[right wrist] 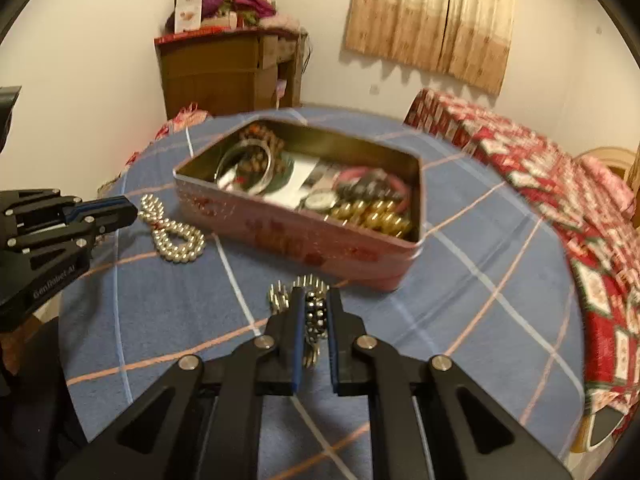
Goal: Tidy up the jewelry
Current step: 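Grasp the pearl necklace with the left tool while the right tool grasps the green-gold strand, then lower the pearl necklace and green-gold strand into the tin and open both tools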
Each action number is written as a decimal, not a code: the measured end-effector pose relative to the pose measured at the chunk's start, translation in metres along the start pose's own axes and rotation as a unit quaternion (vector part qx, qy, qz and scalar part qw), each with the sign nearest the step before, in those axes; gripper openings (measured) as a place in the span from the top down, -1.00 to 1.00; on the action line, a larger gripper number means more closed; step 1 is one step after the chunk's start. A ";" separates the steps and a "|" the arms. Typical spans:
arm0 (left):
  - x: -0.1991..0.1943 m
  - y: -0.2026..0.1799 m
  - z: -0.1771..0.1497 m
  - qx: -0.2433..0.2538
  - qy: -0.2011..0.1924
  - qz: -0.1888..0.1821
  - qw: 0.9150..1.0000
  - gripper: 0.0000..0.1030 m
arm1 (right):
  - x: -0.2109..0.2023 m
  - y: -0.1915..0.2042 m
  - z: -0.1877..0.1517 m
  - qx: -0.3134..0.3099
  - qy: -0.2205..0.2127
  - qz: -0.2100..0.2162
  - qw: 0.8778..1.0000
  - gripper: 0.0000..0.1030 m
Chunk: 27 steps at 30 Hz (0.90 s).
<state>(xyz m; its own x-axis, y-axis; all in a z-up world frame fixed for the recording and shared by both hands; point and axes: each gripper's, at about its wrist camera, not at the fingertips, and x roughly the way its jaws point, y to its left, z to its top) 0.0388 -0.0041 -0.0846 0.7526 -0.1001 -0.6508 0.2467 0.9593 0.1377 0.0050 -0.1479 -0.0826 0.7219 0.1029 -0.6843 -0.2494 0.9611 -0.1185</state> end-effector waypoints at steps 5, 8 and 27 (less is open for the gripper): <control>-0.027 -0.003 0.016 0.008 -0.032 -0.005 0.999 1.00 | -0.023 -0.008 0.011 0.000 -0.033 -0.009 0.999 0.77; -0.037 -0.005 0.024 0.013 -0.044 -0.010 0.999 1.00 | -0.034 -0.013 0.016 0.004 -0.048 -0.010 0.999 0.77; 0.016 -0.016 -0.004 0.052 0.027 -0.020 0.998 -0.50 | -0.036 -0.032 0.008 0.028 -0.059 -0.008 0.998 0.77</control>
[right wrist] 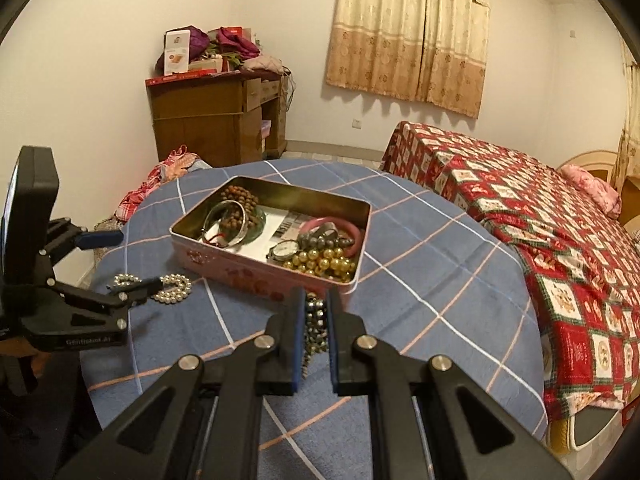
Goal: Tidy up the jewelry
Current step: 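Lower the pearl necklace and green-gold strand into the tin and open both tools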
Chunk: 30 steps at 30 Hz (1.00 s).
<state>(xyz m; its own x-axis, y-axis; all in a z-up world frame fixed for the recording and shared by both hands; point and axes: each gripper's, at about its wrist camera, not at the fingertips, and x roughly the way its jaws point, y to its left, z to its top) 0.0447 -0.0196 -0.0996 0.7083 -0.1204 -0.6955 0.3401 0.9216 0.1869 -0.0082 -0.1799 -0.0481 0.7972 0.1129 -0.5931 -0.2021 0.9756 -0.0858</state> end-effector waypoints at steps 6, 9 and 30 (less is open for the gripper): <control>0.023 0.006 -0.011 -0.009 0.029 -0.024 0.999 -0.38 | 0.000 0.000 -0.001 0.001 0.001 0.003 1.000 0.77; 0.021 0.003 -0.010 -0.002 0.030 -0.031 0.999 0.36 | 0.002 0.000 -0.002 0.002 0.002 0.003 1.000 0.77; -0.068 0.004 0.057 0.004 -0.093 0.000 0.996 0.76 | -0.016 -0.013 0.029 0.001 -0.041 -0.009 0.999 0.77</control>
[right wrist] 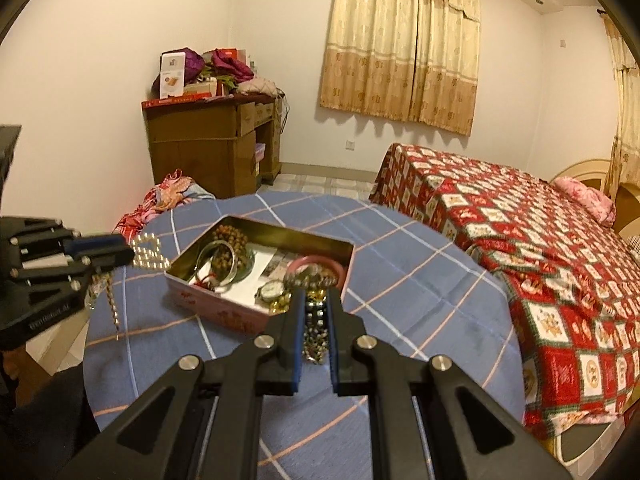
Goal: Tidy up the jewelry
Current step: 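Lower the pearl necklace and green-gold strand into the tin and open both tools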
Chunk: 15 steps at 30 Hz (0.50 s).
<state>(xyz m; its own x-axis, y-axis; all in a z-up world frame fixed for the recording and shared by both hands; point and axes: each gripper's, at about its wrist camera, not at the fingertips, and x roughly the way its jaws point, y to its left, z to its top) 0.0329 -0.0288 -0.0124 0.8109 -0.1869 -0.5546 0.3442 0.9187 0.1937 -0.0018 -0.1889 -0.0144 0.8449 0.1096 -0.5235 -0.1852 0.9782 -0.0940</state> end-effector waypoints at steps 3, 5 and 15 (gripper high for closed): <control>0.006 0.006 0.011 -0.011 -0.007 0.012 1.000 0.76 | 0.001 -0.002 0.007 -0.003 -0.008 -0.003 1.000 0.77; 0.013 0.010 0.016 -0.018 -0.006 0.015 1.000 0.76 | 0.003 -0.003 0.012 -0.005 -0.012 -0.003 1.000 0.77; 0.044 0.012 0.028 -0.025 0.001 0.022 0.999 0.76 | 0.020 0.003 0.036 -0.023 -0.023 -0.002 0.999 0.77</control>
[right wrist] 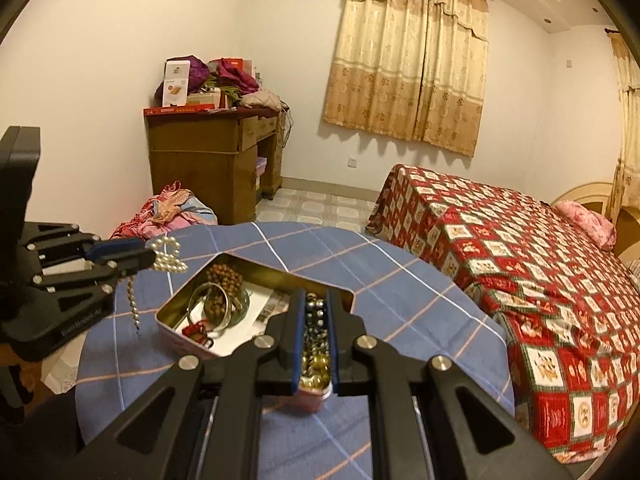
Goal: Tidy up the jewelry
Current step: 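Lower the pearl necklace and green-gold strand into the tin and open both tools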
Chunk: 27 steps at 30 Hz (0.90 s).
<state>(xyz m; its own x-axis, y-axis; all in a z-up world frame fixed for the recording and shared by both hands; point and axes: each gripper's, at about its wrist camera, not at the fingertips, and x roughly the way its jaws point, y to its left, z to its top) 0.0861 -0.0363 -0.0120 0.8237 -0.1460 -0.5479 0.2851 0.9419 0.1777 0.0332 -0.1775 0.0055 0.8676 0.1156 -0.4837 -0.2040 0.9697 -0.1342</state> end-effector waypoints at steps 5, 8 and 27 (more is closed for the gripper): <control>0.010 0.000 0.003 0.001 0.003 -0.001 1.000 0.76 | 0.011 0.004 0.009 -0.008 0.000 0.002 1.000 0.77; 0.017 -0.001 0.003 0.003 0.008 0.001 1.000 0.76 | 0.019 0.006 0.012 -0.013 0.001 0.002 1.000 0.77; 0.054 -0.003 0.002 0.012 0.033 0.004 0.999 0.76 | 0.062 0.014 0.012 -0.020 0.027 -0.002 0.999 0.77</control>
<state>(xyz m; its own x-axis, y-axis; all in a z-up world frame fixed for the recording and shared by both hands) 0.1311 -0.0481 -0.0403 0.7923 -0.1169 -0.5988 0.2905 0.9354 0.2018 0.0899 -0.1539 -0.0161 0.8432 0.0989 -0.5284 -0.2193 0.9607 -0.1701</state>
